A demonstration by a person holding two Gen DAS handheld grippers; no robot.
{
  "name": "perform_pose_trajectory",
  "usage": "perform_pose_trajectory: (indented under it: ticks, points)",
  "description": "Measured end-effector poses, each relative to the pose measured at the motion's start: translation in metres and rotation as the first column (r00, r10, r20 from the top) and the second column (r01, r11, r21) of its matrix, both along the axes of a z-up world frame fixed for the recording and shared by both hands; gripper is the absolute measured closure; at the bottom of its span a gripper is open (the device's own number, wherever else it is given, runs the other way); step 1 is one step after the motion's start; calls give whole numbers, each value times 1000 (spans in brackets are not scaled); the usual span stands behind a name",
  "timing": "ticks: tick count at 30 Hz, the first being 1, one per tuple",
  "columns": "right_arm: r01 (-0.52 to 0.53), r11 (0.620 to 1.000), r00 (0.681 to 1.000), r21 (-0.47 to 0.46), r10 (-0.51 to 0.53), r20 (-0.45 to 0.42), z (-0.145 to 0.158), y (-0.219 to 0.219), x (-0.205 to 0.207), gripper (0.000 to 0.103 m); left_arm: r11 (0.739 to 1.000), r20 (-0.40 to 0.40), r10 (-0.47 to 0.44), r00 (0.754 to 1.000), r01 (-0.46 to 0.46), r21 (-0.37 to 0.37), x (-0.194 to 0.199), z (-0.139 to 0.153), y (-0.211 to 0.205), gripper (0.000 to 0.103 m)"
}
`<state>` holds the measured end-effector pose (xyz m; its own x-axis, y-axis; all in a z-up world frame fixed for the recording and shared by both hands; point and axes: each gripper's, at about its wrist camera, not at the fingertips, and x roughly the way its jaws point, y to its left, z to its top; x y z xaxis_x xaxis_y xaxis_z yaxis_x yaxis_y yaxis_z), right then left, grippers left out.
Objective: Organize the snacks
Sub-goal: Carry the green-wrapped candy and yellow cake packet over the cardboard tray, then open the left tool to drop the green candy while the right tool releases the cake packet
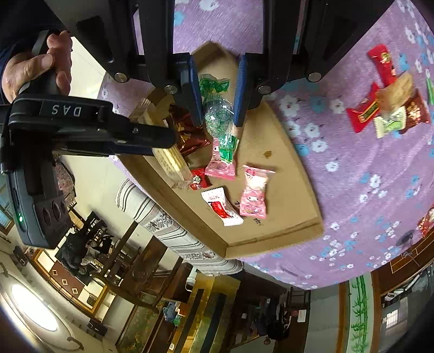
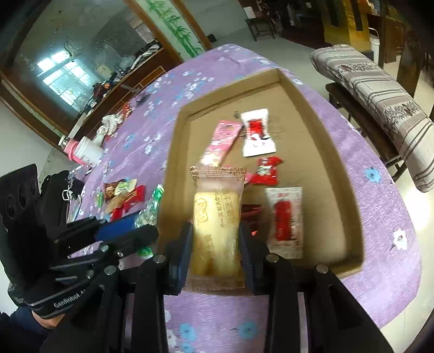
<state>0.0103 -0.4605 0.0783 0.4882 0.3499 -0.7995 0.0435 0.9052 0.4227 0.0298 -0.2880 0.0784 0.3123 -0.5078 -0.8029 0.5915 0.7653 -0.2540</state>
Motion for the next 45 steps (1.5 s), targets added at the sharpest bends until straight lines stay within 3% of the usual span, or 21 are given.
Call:
perform_pose_trajectory:
  ticks: [17, 45]
  points:
    - [-38, 999, 998, -38, 36, -50, -19, -24, 48, 70, 999, -51, 24, 998, -22, 43, 13, -37, -33, 81]
    - [-23, 997, 998, -72, 19, -59, -26, -31, 65, 69, 1000, -24, -7, 1000, 8, 23, 18, -35, -47, 80]
